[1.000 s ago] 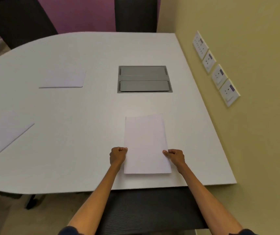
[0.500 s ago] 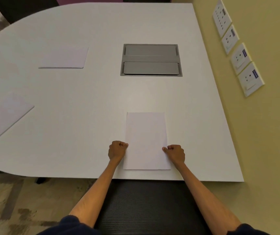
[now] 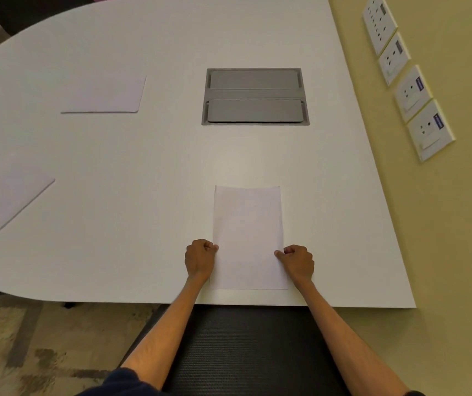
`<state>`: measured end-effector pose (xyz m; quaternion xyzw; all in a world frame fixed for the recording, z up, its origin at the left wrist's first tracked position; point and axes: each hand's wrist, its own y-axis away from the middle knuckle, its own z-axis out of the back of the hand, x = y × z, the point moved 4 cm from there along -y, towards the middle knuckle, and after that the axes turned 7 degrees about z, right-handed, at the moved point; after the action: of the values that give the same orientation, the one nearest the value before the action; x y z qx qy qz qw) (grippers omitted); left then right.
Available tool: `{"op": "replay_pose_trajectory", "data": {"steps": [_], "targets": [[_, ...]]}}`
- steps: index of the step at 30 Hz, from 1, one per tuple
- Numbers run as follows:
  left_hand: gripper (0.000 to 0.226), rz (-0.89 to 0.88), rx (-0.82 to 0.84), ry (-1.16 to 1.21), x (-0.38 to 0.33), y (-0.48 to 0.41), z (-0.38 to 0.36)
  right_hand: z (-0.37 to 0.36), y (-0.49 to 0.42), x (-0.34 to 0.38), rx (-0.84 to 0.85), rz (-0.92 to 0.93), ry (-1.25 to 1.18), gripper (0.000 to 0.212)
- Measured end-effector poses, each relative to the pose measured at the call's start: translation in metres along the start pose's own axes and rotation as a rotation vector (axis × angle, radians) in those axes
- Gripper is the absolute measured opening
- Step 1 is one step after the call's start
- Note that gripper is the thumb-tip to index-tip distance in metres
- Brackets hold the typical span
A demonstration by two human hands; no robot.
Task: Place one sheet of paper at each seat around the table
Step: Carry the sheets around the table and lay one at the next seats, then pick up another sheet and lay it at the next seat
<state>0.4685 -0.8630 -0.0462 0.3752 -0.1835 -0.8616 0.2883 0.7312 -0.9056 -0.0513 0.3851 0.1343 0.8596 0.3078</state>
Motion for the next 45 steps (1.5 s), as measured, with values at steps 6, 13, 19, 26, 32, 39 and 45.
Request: {"op": "replay_pose_trajectory", "data": {"steps": [6,13,19,26,32,39,45], "targets": [[0.021,-0.004,-0.025,-0.019,0.0,-0.001,0.0,-0.001,-0.002,-0.003,-0.05,-0.025,-0.032,0.038],[0.044,-0.069,-0.05,-0.12,0.001,-0.002,0.003,0.0,-0.003,-0.006,-0.061,-0.001,-0.05,0.045],[0.036,-0.099,-0.053,-0.136,0.0,-0.001,0.0,-0.002,-0.004,-0.008,-0.046,-0.005,-0.04,0.045],[0.036,-0.107,-0.059,-0.126,-0.001,-0.001,-0.002,-0.003,-0.004,-0.008,-0.035,0.001,-0.023,0.038],[0.04,-0.122,-0.082,-0.099,0.001,0.003,0.011,0.001,-0.003,0.0,-0.04,0.011,-0.059,0.043],[0.044,-0.203,-0.281,-0.008,-0.002,0.009,0.075,-0.019,0.013,0.076,-0.049,0.246,-0.191,0.029],[0.052,-0.207,-0.45,0.044,0.026,0.014,0.159,-0.065,0.061,0.172,-0.015,0.563,-0.192,0.033]]}}
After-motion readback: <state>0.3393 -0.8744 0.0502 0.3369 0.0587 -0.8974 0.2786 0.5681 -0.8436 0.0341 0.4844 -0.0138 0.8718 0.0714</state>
